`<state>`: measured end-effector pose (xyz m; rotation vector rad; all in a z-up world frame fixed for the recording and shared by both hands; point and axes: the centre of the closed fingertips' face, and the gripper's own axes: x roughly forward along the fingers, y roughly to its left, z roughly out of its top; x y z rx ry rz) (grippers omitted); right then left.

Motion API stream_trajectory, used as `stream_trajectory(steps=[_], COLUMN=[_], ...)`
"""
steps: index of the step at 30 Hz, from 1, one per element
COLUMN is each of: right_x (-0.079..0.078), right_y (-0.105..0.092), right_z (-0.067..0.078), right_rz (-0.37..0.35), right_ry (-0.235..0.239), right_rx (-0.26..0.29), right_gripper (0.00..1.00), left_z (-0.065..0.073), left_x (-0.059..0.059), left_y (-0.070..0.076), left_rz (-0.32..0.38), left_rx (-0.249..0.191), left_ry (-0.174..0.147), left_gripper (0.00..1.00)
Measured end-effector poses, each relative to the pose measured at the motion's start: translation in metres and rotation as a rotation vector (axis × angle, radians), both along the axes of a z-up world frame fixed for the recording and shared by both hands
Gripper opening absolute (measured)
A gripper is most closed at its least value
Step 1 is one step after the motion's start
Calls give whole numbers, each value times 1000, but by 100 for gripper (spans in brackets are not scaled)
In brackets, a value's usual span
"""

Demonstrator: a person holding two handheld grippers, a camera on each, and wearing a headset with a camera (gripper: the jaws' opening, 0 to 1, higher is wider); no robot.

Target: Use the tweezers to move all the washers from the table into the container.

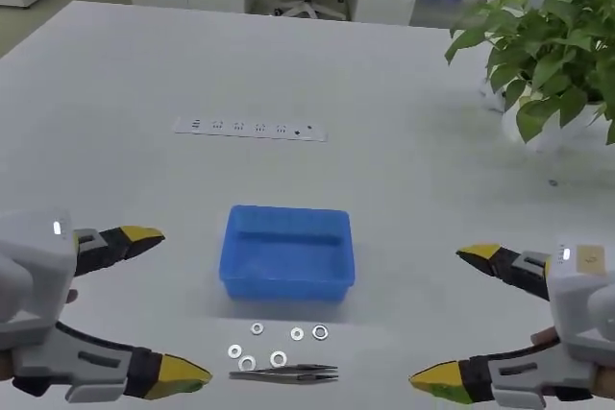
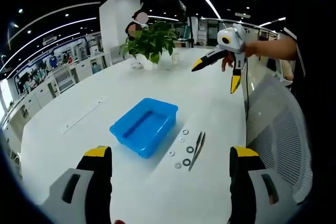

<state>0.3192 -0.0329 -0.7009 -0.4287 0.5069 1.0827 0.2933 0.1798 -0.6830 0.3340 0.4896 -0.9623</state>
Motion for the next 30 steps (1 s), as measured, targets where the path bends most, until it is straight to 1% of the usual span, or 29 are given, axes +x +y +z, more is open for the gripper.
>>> stream_trajectory(steps=[9,20,24,30], right_x=[0,0,1,2], right_y=[-1,0,0,1], right_z=[0,0,0,0], right_rz=[3,9,11,20], right_ry=[-3,-2,-2,-3], right_rx=[-3,-6,-7,-10], right_gripper=[95,95,95,94], left_z=[1,1,0,0], left_x=[1,1,1,1], left_y=[-1,1,1,1], left_rz=[-6,-8,-15,-17], left_rx=[3,5,14,16], left_ry=[-6,-1,1,1], left_gripper=[99,98,98,97])
